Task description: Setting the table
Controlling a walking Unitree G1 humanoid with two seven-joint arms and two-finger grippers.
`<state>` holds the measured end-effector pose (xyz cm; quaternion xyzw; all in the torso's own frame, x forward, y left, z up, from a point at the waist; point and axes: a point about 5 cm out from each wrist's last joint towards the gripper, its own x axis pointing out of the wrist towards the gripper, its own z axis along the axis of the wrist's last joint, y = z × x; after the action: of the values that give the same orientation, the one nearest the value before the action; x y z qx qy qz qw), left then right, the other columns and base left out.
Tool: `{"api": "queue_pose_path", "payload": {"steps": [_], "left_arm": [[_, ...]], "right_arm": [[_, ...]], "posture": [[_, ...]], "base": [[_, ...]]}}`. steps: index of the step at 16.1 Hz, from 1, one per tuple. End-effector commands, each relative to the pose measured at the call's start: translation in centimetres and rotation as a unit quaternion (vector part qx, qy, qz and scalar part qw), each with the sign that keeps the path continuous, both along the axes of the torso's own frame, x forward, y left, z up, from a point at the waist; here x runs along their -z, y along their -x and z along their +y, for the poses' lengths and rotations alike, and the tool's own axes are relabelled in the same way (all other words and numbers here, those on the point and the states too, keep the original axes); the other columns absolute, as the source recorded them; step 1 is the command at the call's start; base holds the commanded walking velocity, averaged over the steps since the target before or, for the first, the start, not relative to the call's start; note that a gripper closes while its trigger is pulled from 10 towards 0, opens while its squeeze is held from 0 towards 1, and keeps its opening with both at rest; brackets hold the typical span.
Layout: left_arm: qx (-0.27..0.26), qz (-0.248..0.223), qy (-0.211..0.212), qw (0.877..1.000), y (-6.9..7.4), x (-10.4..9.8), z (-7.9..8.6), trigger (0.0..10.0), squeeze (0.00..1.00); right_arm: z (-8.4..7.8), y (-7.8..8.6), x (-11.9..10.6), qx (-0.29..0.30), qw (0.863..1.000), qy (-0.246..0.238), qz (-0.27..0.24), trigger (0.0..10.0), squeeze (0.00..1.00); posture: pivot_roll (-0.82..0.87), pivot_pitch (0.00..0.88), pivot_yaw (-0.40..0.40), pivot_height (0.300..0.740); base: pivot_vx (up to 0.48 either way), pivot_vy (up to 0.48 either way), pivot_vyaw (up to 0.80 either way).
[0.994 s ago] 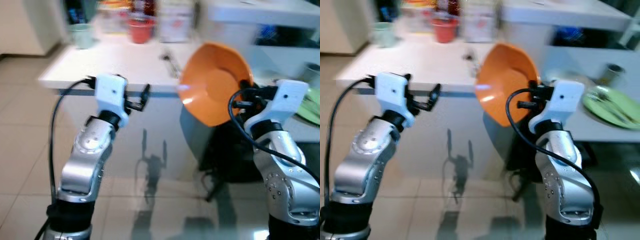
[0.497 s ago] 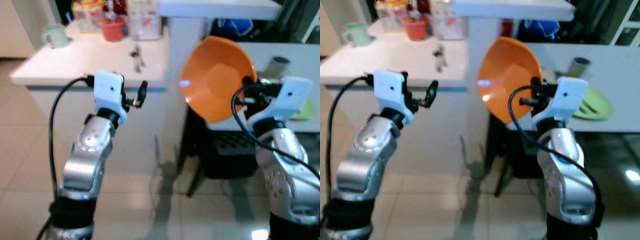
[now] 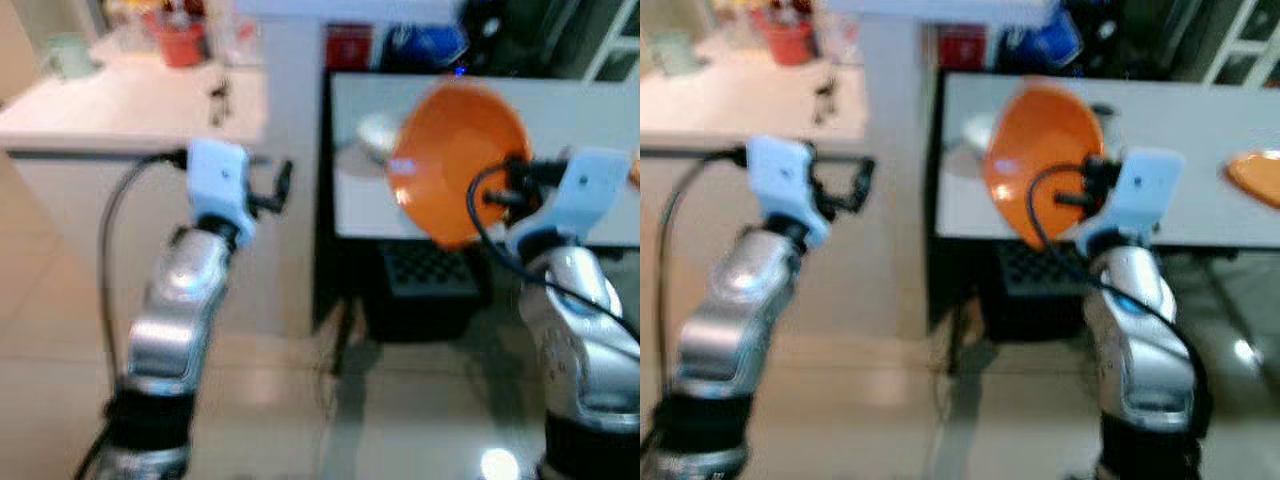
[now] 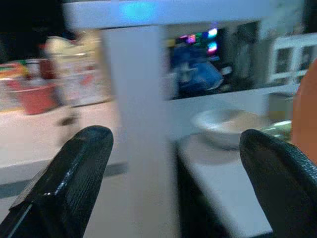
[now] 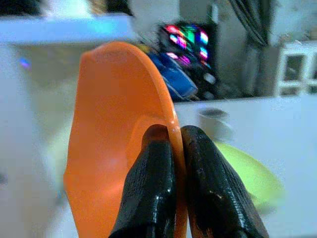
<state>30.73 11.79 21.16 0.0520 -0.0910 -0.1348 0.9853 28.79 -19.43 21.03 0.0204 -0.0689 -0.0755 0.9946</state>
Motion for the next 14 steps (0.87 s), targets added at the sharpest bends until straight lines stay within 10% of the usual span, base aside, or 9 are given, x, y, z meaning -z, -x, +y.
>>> {"api": "queue_pose_path", "payload": {"steps": [1,14], "left_arm": [[-0.01,-0.007,-0.008,1.0,-0.1,-0.3,0.4,10.0,0.0],[-0.02,0.001,-0.031,0.999,-1.0,0.6,0.8,10.0,0.0]], "right_arm": [[-0.1,-0.1,-1.4,0.004,0.999,-0.007,-0.036,10.0,0.0],[-0.7,-0.6,0.1,0.016,0.997,-0.073,-0.019,10.0,0.0]], "posture": [[-0.04,0.0,-0.026,0.74],[-0.05,0.0,-0.013,0.74]], "base": [[0.0,-0.405,0.0],[0.0,-0.404,0.0]]}}
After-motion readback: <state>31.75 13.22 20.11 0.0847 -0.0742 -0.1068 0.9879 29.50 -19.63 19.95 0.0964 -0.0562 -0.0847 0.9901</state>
